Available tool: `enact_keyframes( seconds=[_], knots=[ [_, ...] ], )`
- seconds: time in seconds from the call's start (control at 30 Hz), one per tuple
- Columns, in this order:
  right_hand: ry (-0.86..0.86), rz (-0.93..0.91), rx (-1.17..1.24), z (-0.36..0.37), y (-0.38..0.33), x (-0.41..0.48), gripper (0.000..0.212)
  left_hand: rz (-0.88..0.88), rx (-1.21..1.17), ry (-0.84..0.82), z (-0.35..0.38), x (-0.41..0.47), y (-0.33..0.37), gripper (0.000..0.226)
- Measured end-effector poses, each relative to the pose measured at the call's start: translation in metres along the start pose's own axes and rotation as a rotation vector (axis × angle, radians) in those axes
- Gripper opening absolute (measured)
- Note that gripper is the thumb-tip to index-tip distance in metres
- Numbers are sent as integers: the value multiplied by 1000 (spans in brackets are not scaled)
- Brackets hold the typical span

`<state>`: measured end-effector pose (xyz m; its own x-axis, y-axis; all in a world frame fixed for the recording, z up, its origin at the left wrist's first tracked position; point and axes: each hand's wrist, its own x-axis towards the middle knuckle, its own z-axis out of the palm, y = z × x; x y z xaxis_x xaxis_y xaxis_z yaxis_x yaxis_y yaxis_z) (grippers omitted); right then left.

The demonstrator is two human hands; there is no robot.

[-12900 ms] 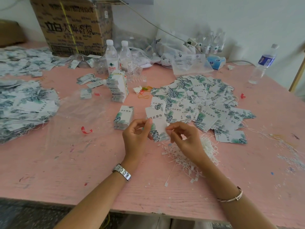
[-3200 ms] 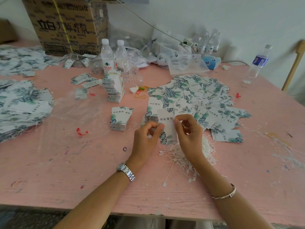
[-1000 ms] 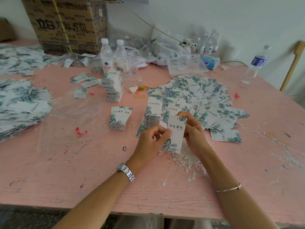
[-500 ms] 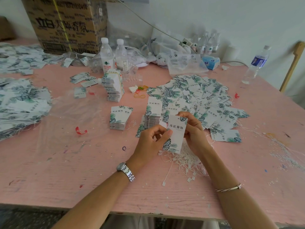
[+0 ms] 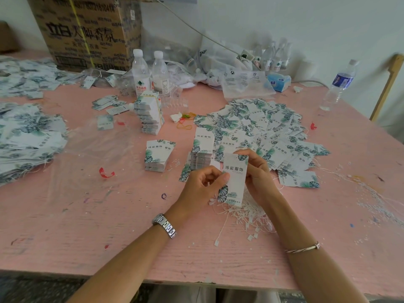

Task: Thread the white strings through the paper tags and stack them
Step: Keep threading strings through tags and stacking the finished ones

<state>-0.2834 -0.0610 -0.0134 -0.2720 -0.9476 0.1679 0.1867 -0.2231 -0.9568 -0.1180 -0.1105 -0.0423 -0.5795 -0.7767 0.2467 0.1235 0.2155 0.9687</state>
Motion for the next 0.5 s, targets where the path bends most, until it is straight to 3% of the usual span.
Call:
enact_keyframes(
  seconds=[0.23,0.5],
  knots=[
    [-63,73,109,-3,3,1,34,-83,-215,-107,0,0,7,18],
    [-126,95,138,-1,-4,-2,39,-23,-156,-140,1,-1,6,11]
  ],
)
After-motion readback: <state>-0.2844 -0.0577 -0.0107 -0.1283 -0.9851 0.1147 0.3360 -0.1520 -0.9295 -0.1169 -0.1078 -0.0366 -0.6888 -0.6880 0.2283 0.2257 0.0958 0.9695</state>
